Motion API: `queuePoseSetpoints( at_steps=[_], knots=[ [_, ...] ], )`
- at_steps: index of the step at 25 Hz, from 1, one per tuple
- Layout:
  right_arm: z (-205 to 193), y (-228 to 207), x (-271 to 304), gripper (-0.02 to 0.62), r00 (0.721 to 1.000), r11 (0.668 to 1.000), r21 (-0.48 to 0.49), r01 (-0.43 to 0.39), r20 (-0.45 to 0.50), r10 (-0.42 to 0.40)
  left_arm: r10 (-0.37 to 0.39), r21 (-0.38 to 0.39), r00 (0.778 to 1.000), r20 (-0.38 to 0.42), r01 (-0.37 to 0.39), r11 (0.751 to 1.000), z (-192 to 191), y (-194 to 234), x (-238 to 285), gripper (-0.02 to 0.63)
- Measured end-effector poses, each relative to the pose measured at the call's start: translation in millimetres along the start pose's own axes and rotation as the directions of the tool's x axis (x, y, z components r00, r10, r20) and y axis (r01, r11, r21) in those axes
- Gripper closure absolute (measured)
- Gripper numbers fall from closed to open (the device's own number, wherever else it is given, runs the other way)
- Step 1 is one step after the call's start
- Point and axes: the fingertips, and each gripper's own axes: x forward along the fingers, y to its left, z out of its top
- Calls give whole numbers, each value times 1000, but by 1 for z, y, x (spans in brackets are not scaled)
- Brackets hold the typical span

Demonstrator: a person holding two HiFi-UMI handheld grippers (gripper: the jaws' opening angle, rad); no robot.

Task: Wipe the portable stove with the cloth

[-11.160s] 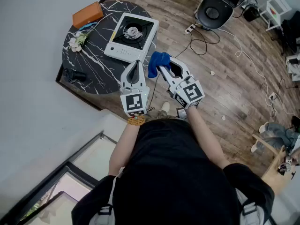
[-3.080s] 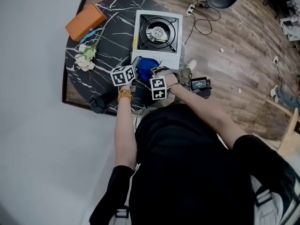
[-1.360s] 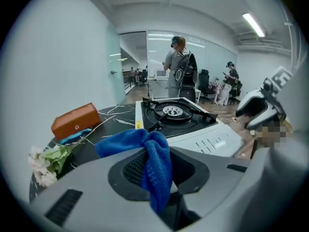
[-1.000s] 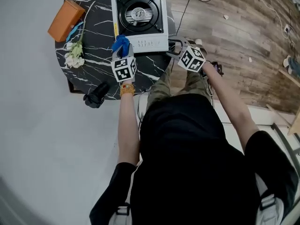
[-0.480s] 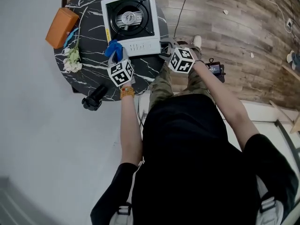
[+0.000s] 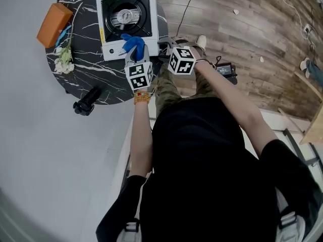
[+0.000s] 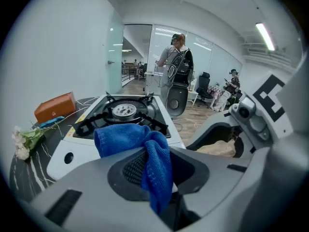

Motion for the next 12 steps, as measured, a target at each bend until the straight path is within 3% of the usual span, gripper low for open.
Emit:
queuePoseSetpoints(
  at_steps=[6, 10, 12],
  knots=[
    [0, -1, 3, 354, 1000, 1000, -20, -3, -6, 3, -157, -33, 987, -17, 156, 987, 0, -54, 10, 518],
    [4, 2, -6, 354, 999, 999, -9, -31, 26, 31, -275, -184, 961, 17, 274, 944, 5, -58, 1, 518],
    [9, 4, -17, 354, 998, 1000, -3, -28, 53, 28, -244, -219, 966, 83, 257, 941, 14, -32, -22, 518]
  ],
)
